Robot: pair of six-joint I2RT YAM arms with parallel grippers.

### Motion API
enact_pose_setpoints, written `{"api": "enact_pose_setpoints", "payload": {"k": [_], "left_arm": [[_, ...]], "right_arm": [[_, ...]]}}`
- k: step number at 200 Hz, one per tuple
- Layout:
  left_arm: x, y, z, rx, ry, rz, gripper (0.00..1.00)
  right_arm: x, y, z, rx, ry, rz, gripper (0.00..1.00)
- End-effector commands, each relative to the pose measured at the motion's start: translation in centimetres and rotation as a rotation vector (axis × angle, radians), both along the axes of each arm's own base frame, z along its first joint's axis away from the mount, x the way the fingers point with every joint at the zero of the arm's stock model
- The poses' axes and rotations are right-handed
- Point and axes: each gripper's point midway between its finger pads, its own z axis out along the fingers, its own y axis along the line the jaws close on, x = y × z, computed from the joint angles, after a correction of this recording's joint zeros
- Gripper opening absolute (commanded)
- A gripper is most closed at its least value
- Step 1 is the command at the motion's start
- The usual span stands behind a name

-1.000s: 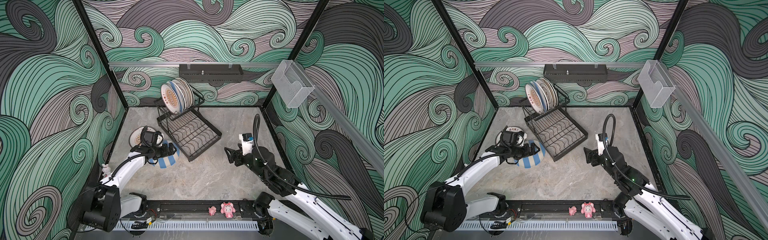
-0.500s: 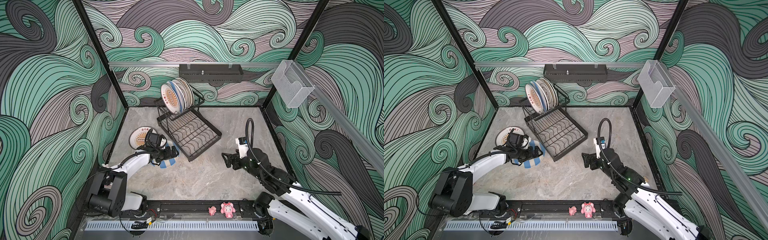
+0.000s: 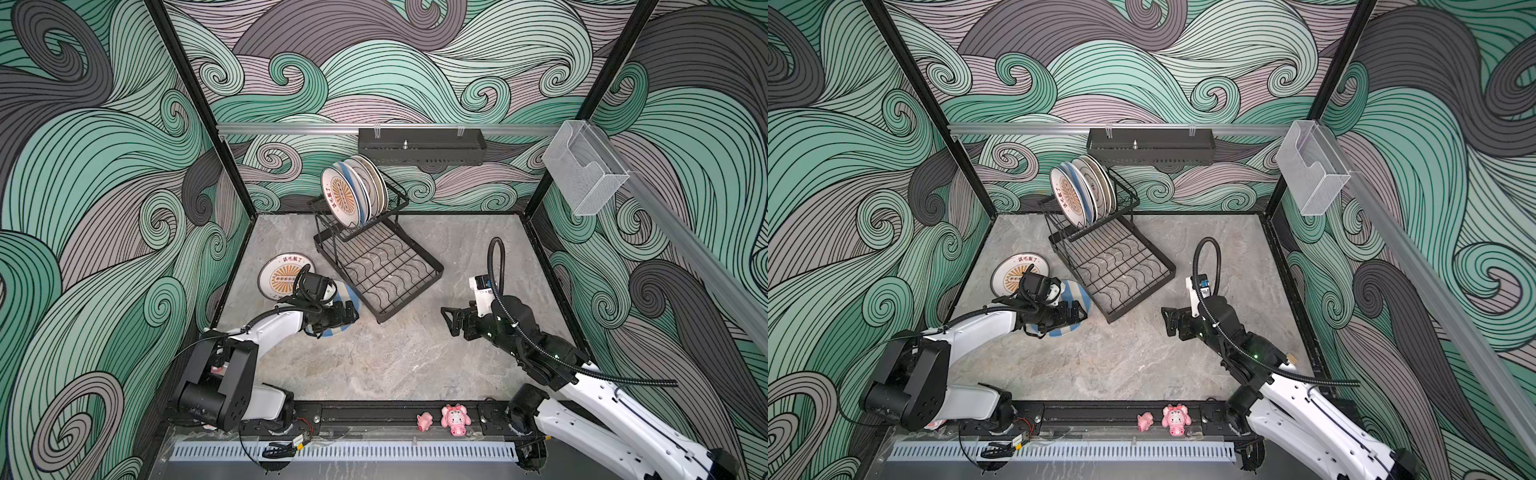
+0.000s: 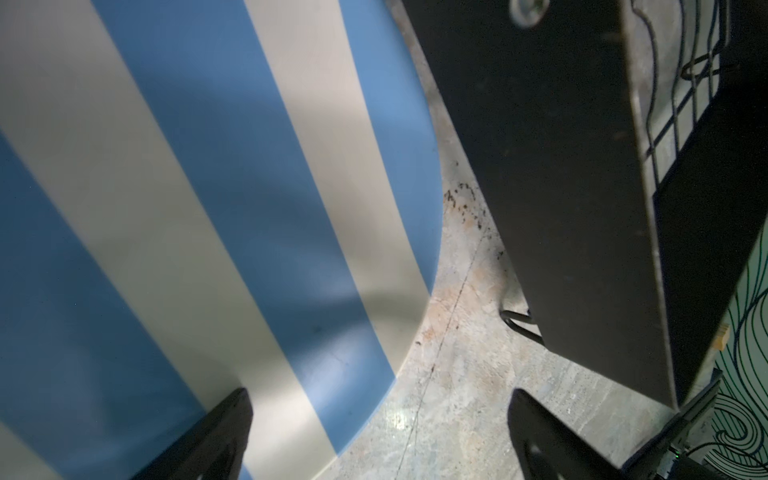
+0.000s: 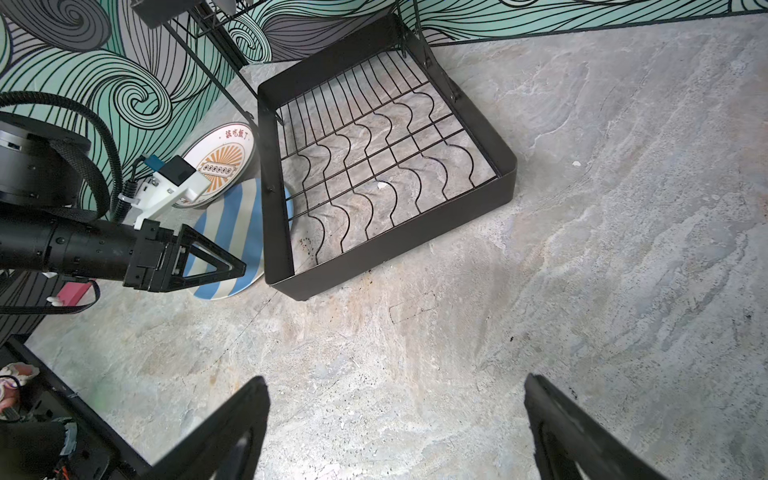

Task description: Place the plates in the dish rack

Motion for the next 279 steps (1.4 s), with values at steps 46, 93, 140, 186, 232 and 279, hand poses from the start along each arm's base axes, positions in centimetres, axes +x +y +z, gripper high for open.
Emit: {"api": "enact_pose_setpoints", "payload": {"k": [46,93,140,186,232,279], "left_arm": [[-3.5,0.4,-1.3,0.05,0.059,-0.025,0.99],[-4.7,-0.3,-1.3,0.058,0.077,-0.067,0.99],[-6.3,-0.9,-1.2,0.054,0.099,-0.088,0.99],[-7.9,-2.7,-1.1,0.015,0.118,-0.135,0.99],[-8.9,-5.7,-0.9,-0.01,0.118,-0.2,0.99],[-9.5,-9.0,0.4,-0.025,0.063,-0.303,0.99]], "right_arm": [[0.1,0.9,-0.8,0.025,0.043,0.018,0.96],[0.1,1.5,-1.3,0.045,0.071,0.031,0.97],[0.2,2.5,-1.5,0.056,0.103,0.063,0.99],[-0.1,4.1,-1.1,0.124,0.143,0.109,0.99],[-0.8,3.9,-1.3,0.14,0.154,0.132,0.99],[-1.2,3.0,-1.3,0.138,0.191,0.12,0.99]]}}
